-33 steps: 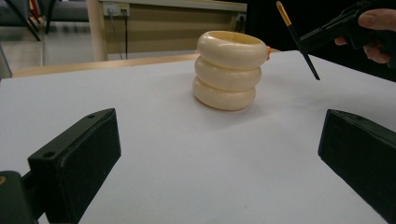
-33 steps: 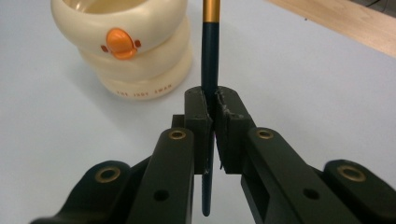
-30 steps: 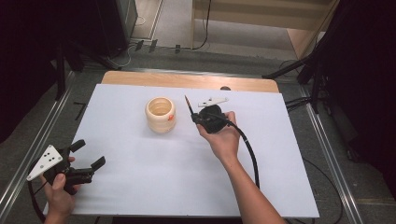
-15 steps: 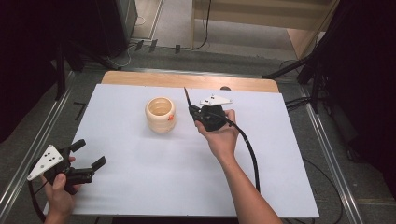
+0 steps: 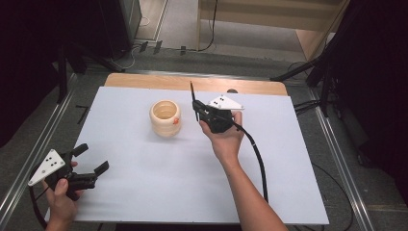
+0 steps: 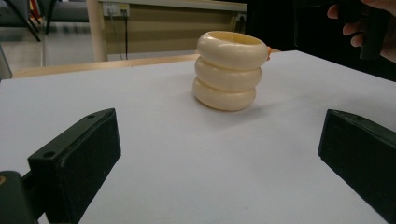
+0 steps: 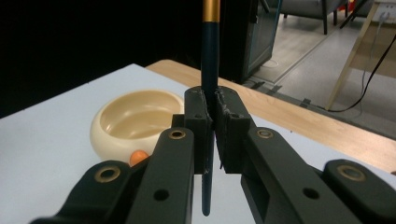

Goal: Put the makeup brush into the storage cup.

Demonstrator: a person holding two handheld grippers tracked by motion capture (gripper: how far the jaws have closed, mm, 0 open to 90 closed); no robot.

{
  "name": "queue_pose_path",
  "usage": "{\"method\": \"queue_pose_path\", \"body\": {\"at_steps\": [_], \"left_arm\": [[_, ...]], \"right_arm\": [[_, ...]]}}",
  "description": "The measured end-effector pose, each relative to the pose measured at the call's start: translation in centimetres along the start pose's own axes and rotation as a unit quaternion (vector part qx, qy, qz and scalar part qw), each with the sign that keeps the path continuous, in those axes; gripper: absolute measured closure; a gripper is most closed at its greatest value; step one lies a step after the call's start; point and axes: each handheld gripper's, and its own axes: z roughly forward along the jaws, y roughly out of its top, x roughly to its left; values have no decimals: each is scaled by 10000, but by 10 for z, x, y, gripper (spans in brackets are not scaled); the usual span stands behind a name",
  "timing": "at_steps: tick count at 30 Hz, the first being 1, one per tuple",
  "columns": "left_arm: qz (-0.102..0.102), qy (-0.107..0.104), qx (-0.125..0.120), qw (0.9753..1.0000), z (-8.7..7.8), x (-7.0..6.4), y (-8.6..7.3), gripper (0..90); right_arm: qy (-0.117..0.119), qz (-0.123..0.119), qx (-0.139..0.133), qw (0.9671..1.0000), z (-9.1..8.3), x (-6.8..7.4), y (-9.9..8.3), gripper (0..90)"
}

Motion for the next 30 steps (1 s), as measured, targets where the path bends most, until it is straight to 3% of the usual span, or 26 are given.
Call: {"method": "queue_pose_path", "body": {"at_steps": [15,30], "left_arm": [[63,33,19,10000,1,-1,0,0],[67,44,23,10000,1,-1,0,0]], "right_arm": [[43,-3,-664,9978,6,-1,3,851],[80,75,-887,9960,15,1,6,851]]}}
